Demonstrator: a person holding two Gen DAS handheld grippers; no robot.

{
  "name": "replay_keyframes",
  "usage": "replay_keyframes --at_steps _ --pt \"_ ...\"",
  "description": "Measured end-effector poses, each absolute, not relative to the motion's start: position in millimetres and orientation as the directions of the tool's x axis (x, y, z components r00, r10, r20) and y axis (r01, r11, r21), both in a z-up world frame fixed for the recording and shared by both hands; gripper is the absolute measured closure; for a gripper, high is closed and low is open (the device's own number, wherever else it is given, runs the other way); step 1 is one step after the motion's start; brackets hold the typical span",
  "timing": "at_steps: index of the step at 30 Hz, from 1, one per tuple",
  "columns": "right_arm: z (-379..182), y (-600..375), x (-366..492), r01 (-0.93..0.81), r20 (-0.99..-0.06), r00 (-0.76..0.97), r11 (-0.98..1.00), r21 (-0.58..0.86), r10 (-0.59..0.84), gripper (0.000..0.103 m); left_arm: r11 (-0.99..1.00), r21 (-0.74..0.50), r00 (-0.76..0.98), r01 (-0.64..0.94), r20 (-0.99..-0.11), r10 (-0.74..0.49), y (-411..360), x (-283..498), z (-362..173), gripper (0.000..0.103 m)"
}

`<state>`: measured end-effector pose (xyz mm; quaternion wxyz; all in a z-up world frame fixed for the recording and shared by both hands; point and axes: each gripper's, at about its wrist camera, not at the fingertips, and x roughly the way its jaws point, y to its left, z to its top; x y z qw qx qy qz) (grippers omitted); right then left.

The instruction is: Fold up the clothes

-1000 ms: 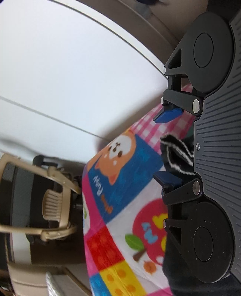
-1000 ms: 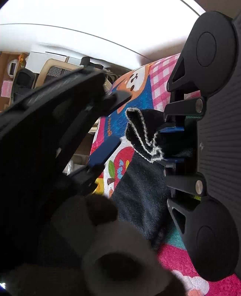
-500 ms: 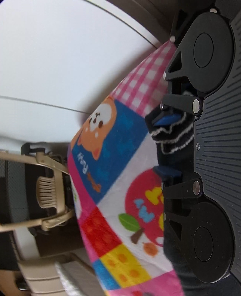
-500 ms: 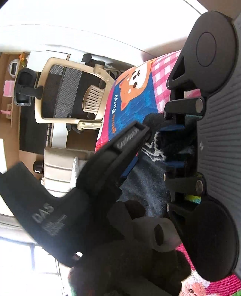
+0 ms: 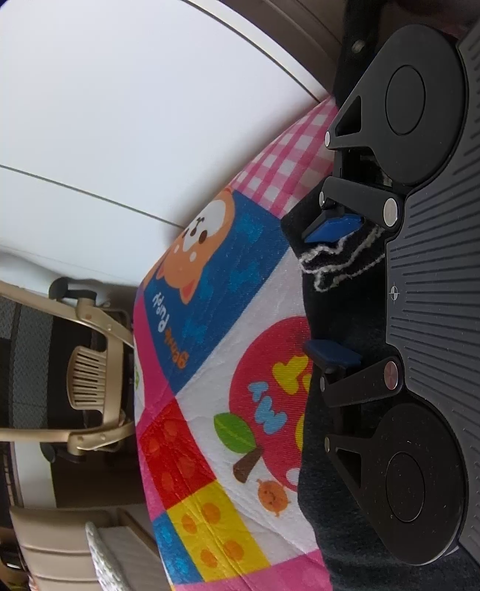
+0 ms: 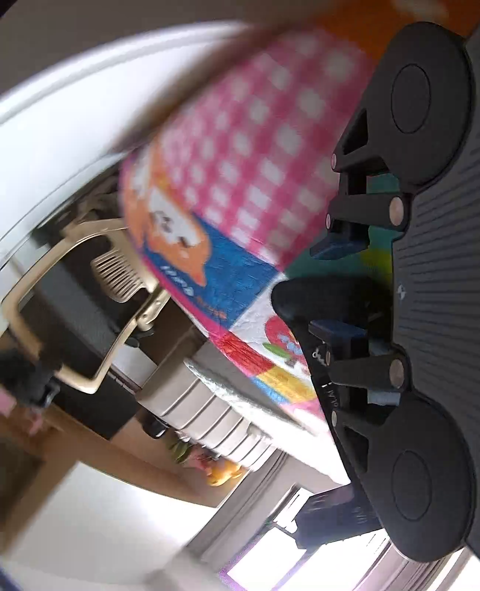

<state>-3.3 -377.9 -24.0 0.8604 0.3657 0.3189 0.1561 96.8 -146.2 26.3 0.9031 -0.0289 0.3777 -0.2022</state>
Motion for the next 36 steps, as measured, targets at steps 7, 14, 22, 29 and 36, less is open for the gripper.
replay_keyframes --at_steps 7,14,22,29,36 --pt "-34.6 -335.1 24.9 -0.038 -0.477 0.719 0.714 0.699 0.505 0.071 0.912 -0.240 0.634 0.334 -0.659 -0.406 -135.9 95.1 24.3 0.039" --pt "-6.3 -324.3 5.6 -0.139 -0.481 0.787 0.871 0.472 0.386 0.077 0.914 -0.246 0.638 0.323 -0.657 -0.402 -135.1 88.5 31.5 0.038" --pt "9.3 -276.7 -16.7 -0.228 -0.464 0.866 0.973 -0.036 0.186 0.076 0.917 -0.236 0.646 0.321 -0.654 -0.394 -133.2 79.6 38.1 0.039" --pt "3.0 -220.3 -38.5 -0.348 -0.433 0.883 0.871 -0.347 0.180 0.074 0.893 -0.357 0.669 0.276 -0.595 -0.445 -102.9 74.6 69.2 0.036" --pt "-1.8 -198.4 -47.6 -0.384 -0.419 0.887 0.816 -0.432 0.195 0.068 0.893 -0.318 0.634 0.320 -0.628 -0.451 -121.8 73.8 63.5 0.038"
